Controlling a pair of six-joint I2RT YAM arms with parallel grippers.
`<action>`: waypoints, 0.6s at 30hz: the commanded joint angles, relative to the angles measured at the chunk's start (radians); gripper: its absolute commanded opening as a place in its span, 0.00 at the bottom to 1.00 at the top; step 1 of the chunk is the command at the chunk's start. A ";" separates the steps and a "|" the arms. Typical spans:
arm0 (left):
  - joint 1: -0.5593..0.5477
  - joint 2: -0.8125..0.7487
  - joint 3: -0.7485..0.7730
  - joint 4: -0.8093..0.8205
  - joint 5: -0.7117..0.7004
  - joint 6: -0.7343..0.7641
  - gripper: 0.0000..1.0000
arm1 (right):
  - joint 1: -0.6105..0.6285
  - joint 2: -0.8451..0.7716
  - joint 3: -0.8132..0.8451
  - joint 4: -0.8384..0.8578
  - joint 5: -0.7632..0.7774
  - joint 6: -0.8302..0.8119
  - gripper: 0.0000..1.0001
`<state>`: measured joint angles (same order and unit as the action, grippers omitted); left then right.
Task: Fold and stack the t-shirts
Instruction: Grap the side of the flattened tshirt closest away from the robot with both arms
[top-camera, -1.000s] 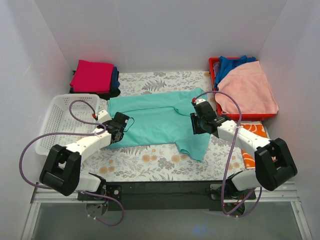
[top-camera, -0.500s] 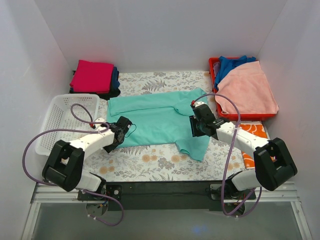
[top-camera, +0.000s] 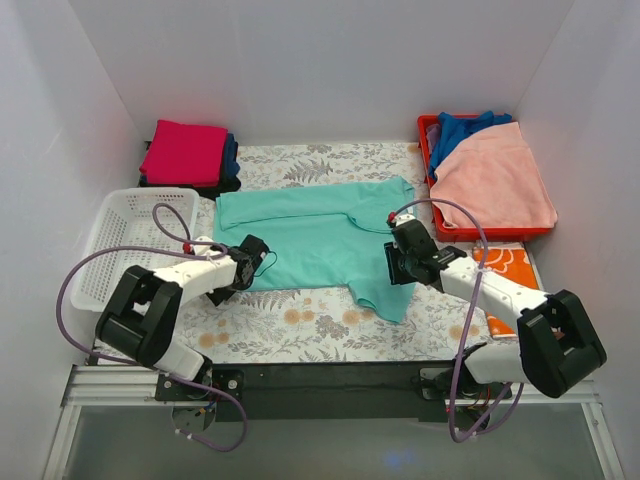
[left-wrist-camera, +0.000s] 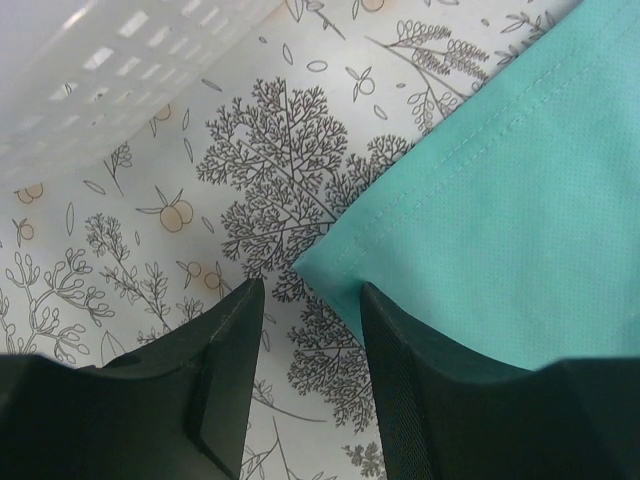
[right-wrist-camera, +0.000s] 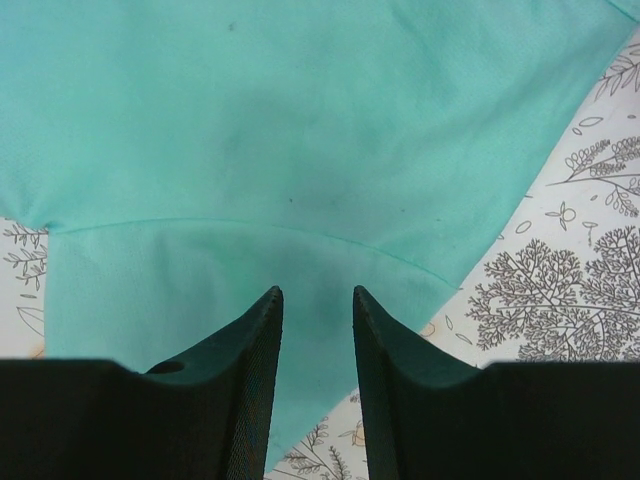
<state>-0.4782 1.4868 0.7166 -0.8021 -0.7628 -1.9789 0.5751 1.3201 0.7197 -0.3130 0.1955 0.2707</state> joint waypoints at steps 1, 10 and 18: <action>0.001 0.075 -0.014 0.046 0.043 -0.092 0.42 | 0.006 -0.071 -0.034 -0.003 0.015 0.016 0.40; 0.001 0.101 -0.011 0.081 0.065 -0.063 0.04 | 0.005 -0.107 -0.032 -0.043 0.051 0.018 0.40; 0.001 0.067 -0.023 0.080 0.062 -0.051 0.00 | 0.005 -0.142 -0.051 -0.075 0.047 0.027 0.40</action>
<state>-0.4816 1.5425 0.7410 -0.7288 -0.8005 -1.9827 0.5766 1.2243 0.6830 -0.3637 0.2317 0.2855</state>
